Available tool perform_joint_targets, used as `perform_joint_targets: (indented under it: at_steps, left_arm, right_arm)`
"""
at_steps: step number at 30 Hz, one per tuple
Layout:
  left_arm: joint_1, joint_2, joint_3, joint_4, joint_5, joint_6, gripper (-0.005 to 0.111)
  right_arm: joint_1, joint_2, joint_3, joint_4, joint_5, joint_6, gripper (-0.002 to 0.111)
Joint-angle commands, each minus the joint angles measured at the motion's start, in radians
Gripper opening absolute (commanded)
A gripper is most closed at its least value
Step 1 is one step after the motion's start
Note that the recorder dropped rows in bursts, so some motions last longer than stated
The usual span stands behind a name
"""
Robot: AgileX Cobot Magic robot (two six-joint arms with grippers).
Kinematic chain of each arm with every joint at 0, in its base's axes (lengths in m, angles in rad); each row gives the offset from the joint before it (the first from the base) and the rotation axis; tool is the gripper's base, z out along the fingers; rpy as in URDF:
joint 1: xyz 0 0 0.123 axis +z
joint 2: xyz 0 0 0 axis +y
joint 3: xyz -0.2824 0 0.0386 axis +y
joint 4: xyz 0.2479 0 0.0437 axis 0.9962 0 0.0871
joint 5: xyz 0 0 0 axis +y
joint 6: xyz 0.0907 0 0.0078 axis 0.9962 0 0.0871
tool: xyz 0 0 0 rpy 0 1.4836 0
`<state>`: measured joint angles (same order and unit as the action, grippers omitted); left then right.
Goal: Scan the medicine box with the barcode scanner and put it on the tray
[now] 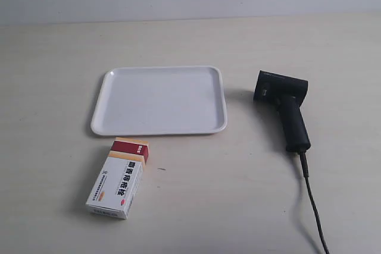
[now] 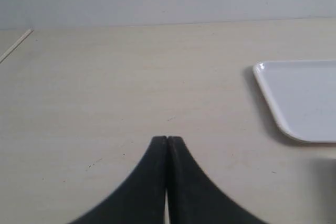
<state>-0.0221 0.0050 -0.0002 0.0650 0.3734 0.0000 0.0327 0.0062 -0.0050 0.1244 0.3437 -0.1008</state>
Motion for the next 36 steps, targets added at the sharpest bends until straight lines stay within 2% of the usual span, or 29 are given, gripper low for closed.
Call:
perform_joint_targets:
  at_steps: [1,21,26,30,33,36]
  left_arm:
    - [0.003,-0.005,0.000,0.001,-0.004,-0.007,0.000]
    - [0.003,-0.005,0.000,0.007,-0.004,0.000,0.000]
    - [-0.028,-0.005,0.000,0.007,-0.033,0.000,0.000]
    - [-0.054,-0.005,0.000,0.007,-0.141,0.000,0.000]
    - [-0.058,-0.005,0.000,0.007,-0.333,0.000,0.000]
    - [-0.058,-0.005,0.000,0.007,-0.345,0.000,0.000]
  right_arm:
    - [-0.003,-0.006,0.005,-0.001,-0.002,-0.001,0.000]
    - [-0.003,-0.006,0.005,-0.001,-0.002,-0.001,0.000]
    - [-0.003,-0.006,0.005,-0.001,-0.002,-0.001,0.000]
    - [-0.003,-0.006,0.005,-0.001,-0.027,-0.003,0.000]
    - [-0.003,-0.006,0.005,-0.001,-0.247,-0.003,0.000]
    - [-0.003,-0.006,0.005,-0.001,-0.322,-0.003,0.000]
